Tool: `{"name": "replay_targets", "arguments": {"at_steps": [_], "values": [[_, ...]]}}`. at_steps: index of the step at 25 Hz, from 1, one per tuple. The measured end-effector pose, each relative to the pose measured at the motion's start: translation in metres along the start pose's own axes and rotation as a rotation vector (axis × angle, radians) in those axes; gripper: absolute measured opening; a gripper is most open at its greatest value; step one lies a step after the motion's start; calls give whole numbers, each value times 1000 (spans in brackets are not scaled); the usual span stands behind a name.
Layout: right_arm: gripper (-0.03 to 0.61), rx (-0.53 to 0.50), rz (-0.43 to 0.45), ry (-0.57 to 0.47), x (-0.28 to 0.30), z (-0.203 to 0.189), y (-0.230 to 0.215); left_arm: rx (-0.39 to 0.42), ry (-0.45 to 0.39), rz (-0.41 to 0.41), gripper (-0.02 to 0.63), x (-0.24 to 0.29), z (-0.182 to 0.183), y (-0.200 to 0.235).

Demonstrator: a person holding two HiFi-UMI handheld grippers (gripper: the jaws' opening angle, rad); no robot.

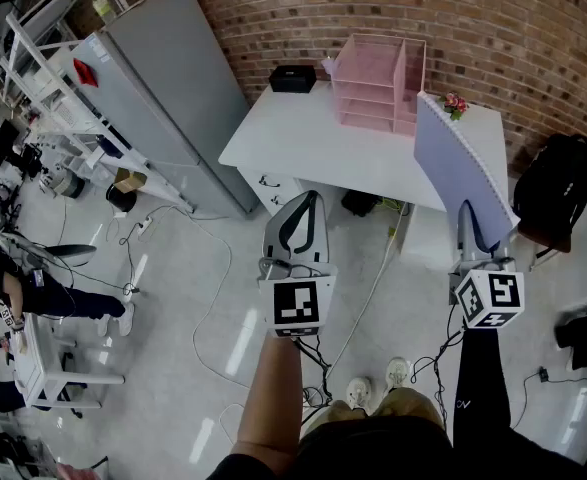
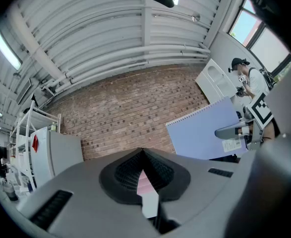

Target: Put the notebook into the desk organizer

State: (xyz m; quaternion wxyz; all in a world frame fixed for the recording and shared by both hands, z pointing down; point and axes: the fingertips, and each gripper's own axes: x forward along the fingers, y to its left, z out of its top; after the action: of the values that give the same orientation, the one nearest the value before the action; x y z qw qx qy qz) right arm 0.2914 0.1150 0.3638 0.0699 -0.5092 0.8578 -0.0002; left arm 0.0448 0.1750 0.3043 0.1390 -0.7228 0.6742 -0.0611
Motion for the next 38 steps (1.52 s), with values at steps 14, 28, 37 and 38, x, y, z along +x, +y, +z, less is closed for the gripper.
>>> {"name": "replay_targets", "arguments": {"at_steps": [14, 28, 37, 38], "values": [[29, 3, -24, -28, -75, 19, 40, -55, -54, -77, 8, -65, 16, -45], [29, 5, -49, -46, -102, 30, 48, -61, -59, -53, 8, -93, 26, -35], [29, 5, -33, -55, -98, 31, 53, -85, -48, -36, 8, -91, 16, -24], [29, 5, -30, -57, -95, 31, 53, -85, -44, -34, 8, -89, 14, -22]]}}
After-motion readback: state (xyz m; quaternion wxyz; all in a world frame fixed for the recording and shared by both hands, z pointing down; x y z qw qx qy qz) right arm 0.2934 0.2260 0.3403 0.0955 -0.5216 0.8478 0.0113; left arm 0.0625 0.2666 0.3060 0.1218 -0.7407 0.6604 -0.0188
